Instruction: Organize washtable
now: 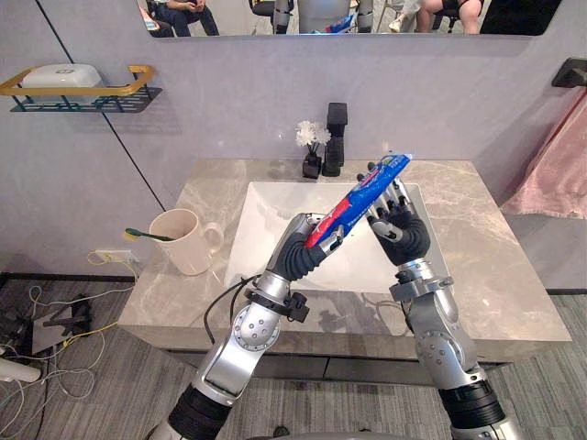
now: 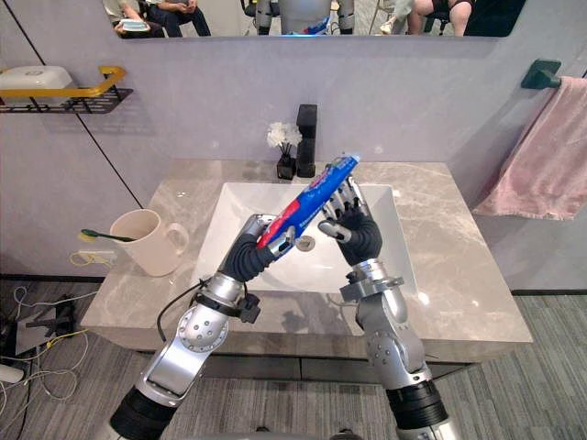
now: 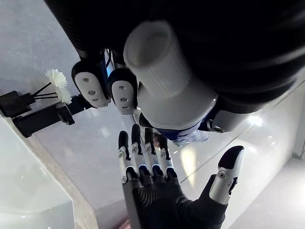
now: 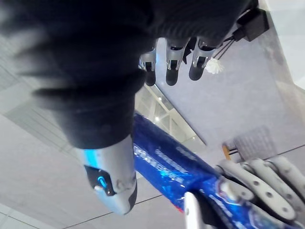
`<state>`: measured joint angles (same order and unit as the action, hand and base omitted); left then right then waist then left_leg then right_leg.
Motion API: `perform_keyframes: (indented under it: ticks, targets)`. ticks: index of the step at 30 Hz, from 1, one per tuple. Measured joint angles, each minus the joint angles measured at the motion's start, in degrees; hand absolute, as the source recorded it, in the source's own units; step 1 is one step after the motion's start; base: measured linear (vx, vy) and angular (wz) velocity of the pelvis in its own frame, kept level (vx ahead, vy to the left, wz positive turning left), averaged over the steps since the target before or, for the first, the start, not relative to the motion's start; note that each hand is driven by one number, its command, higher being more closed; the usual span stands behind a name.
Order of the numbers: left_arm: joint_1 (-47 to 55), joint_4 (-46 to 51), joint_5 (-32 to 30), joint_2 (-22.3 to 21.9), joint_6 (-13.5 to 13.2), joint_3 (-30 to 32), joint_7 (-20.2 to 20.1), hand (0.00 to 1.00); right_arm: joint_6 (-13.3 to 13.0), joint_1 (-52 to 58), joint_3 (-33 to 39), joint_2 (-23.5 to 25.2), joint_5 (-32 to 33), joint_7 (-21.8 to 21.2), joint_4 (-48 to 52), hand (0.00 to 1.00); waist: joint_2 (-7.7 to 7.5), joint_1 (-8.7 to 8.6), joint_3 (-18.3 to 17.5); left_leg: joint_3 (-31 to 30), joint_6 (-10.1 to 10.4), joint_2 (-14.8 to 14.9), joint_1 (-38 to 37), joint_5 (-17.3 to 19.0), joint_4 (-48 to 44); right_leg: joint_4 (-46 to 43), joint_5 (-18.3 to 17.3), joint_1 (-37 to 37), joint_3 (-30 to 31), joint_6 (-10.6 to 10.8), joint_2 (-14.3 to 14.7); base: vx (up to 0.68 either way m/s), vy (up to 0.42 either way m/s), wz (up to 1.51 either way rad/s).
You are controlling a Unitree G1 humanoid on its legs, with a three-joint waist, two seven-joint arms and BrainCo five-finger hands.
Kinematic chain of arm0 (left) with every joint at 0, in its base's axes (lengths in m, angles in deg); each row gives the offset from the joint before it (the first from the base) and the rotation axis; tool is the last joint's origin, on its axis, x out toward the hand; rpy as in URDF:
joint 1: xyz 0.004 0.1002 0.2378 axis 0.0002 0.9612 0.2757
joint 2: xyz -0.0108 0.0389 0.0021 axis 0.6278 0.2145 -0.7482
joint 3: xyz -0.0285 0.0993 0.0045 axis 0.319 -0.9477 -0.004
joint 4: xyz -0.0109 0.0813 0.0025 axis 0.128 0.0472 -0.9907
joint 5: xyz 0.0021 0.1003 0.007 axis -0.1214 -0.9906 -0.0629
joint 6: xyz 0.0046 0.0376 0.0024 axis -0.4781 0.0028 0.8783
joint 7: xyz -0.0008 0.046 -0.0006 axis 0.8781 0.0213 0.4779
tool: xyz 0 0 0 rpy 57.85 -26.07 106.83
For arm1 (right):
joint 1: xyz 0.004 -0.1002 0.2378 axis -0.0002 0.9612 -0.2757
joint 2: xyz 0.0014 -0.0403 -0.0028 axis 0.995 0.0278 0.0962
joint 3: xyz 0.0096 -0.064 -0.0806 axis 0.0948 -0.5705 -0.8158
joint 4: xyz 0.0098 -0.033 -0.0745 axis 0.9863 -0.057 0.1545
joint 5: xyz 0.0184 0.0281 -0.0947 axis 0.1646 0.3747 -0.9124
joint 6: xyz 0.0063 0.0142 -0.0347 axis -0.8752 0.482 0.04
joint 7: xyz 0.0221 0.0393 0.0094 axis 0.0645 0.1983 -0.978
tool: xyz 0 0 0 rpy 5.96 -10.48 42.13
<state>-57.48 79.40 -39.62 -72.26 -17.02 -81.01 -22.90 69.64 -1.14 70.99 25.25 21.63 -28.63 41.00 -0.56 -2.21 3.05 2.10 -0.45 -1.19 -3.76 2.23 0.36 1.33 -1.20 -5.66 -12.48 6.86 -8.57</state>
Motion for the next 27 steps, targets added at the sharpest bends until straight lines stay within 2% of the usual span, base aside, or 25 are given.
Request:
perform_keyframes:
  ticks: [12,13,27]
  targets:
    - [0.0,0.0,0.3,-0.4,0.0,-2.8,0.0,1.0,0.3,-3.0,-3.7,0.4,2.2,0.3,0.0,0.0,-0.66,0.27,-0.4,0.1,0.0,0.0,0.0,-0.1,0.7,0.1,0.0,-0.1,0.0,0.0,0.0,0.0,0.0,0.0]
    - [0.0,-0.1,0.3,-0.4,0.1,-2.9,0.0,1.0,0.2,-3.8,-3.7,0.6,2.3,0.4,0.0,1.0,-0.66,0.33,-0.4,0.0,0.0,0.0,0.0,-0.3,0.8,0.1,0.0,-0.1,0.0,0.0,0.0,-0.02,-0.013,0.04]
    - [0.0,-2.2,2.0,-1.6,0.1,-3.4,1.1,1.0,-0.1,-6.7,-3.8,1.8,2.3,2.0,0.0,1.0,-0.84,1.63,-0.6,-0.3,0.1,0.0,-0.1,-1.0,1.8,0.2,0.0,0.1,-0.1,0.0,0.1,-0.02,-0.01,0.01]
